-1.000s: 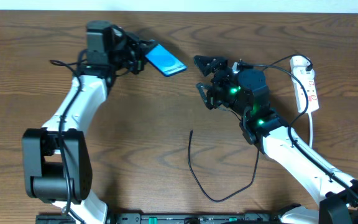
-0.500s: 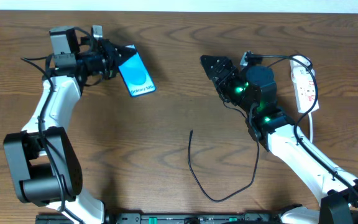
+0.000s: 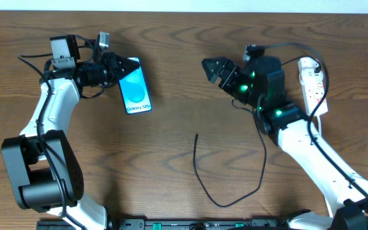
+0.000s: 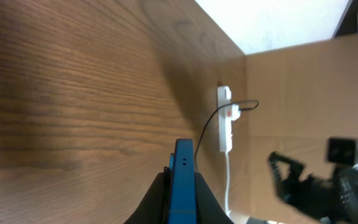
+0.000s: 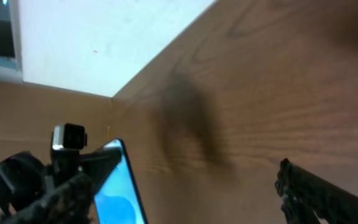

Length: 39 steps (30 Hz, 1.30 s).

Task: Plug charger to phone and switch on socket
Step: 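Swing the right arm left and lower its gripper toward the cable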

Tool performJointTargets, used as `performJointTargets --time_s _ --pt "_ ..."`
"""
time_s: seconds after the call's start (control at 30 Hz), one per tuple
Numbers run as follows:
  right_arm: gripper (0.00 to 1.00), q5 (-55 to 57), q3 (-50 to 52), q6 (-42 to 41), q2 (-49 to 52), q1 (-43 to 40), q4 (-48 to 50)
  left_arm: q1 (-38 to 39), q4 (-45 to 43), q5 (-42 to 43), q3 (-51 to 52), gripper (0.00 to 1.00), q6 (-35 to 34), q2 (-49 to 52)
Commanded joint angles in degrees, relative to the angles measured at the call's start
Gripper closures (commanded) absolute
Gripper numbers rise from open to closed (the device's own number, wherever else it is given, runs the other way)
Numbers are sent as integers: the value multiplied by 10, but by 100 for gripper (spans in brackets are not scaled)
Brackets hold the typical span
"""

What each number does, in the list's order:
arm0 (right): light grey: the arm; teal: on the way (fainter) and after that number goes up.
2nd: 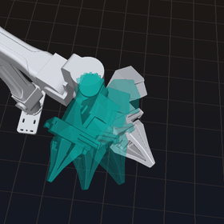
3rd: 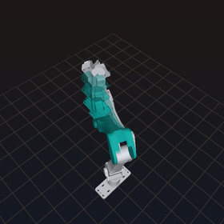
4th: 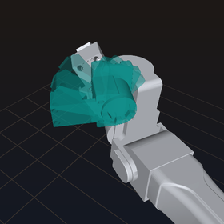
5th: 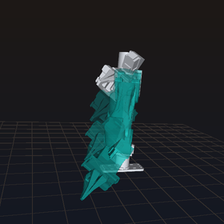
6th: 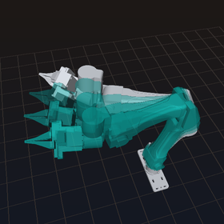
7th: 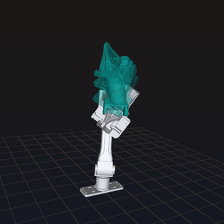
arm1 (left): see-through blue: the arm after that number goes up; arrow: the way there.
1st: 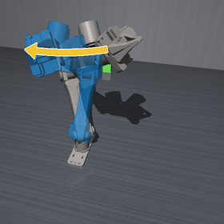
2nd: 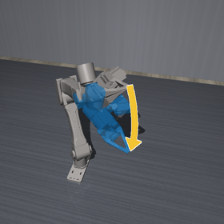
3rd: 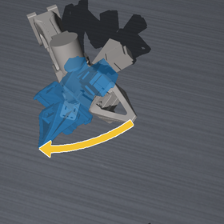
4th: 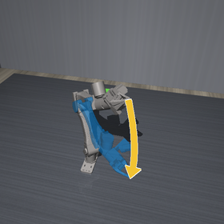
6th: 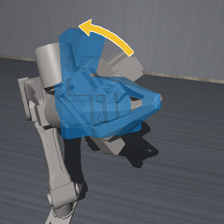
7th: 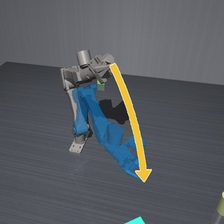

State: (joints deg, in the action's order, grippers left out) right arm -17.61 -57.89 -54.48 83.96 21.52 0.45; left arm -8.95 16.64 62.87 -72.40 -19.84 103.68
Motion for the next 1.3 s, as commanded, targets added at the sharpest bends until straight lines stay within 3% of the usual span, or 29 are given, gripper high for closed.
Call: performJointTargets --time_s 0.0,0.33,0.7,0.97,1.27 --pt "8 -5 -69 81 0 -2 -65 -2 13 21 -3 93 80 -15" --pt "8 39 -223 116 57 0 -302 -36 18 14 -3 93 102 -15" --pt "5 40 -393 156 231 24 -500 -79 41 14 -3 93 102 -15" --pt "1 51 -397 164 320 58 -588 -80 32 14 -3 93 102 -15" --pt "1 53 -397 156 350 107 -592 -80 37 14 -3 93 102 -15"
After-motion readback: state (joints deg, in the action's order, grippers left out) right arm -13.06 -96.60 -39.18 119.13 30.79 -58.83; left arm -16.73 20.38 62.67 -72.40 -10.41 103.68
